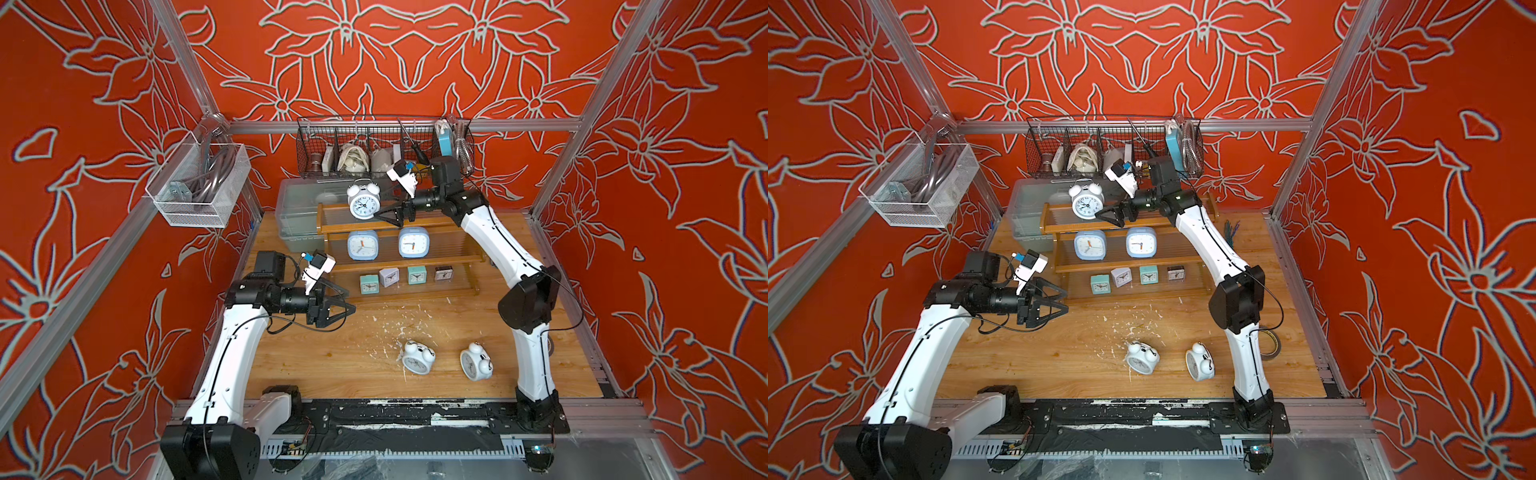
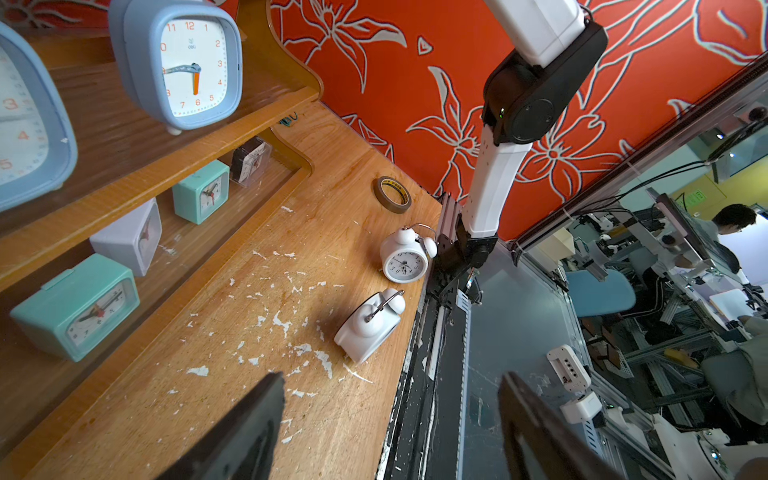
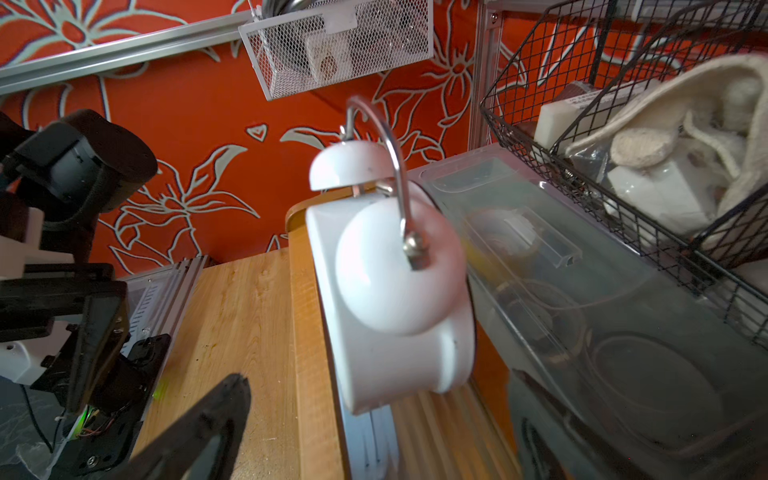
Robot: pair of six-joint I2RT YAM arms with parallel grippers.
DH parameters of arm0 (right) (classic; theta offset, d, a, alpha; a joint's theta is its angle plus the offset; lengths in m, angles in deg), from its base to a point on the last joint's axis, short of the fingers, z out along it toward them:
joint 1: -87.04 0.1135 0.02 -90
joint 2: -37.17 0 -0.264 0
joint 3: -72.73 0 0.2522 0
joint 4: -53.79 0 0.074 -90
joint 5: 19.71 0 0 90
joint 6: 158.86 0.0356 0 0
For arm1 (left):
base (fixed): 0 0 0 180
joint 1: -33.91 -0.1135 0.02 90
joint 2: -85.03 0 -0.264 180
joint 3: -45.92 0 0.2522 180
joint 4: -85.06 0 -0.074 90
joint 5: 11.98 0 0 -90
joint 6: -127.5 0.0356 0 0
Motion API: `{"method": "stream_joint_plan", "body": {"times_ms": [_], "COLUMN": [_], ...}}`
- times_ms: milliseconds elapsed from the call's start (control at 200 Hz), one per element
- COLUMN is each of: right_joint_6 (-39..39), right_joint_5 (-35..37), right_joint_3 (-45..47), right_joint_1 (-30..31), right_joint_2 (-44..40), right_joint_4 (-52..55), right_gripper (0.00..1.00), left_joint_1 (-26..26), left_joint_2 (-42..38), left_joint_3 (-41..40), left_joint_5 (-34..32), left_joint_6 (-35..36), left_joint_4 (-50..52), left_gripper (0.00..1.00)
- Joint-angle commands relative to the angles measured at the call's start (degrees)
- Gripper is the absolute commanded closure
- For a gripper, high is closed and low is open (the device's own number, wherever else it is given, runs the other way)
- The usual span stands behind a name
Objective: Place the alarm clocks on the shelf by style
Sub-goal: Place the alarm on the shelf, then pick up the alarm from the center of the board.
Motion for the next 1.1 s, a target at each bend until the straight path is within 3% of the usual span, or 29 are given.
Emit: {"method": "stream_joint_plan", "body": {"times_ms": [0, 200, 570, 846, 1096], "right_joint_6": [-0.52, 3.75, 10.96, 10.79, 13.00], "right_joint_5": [3.02, 9.33, 14.28, 20.45, 32.24], "right_joint_3": [3.49, 16.49, 50.67, 65.83, 73.07], "right_joint_1": [0.16, 0.23, 1.32, 2.94, 3.00], "right_joint_2": [-5.26, -14.14, -35.79, -50.38, -61.82], "right_joint_4": [-0.28, -3.82, -17.75, -19.28, -14.44], "right_gripper": [0.00, 0.00, 0.00, 0.00, 0.00], "left_joint_1": [-0.33, 2.40, 18.32, 30.57, 39.91], "left_joint_2": [-0.76, -0.16, 4.42, 11.01, 18.26], "left_joint_3": [-0.94, -2.18, -5.67, -6.66, -5.44], "left_joint_5": [2.33, -0.87, -15.75, -24.99, -31.97], "left_joint_6": [1.38, -1.34, -0.06, 2.66, 5.13], "left_joint_4": [-1.53, -5.88, -13.42, -18.87, -21.59], "left_gripper": [0.18, 0.17, 0.16, 0.15, 0.14]}}
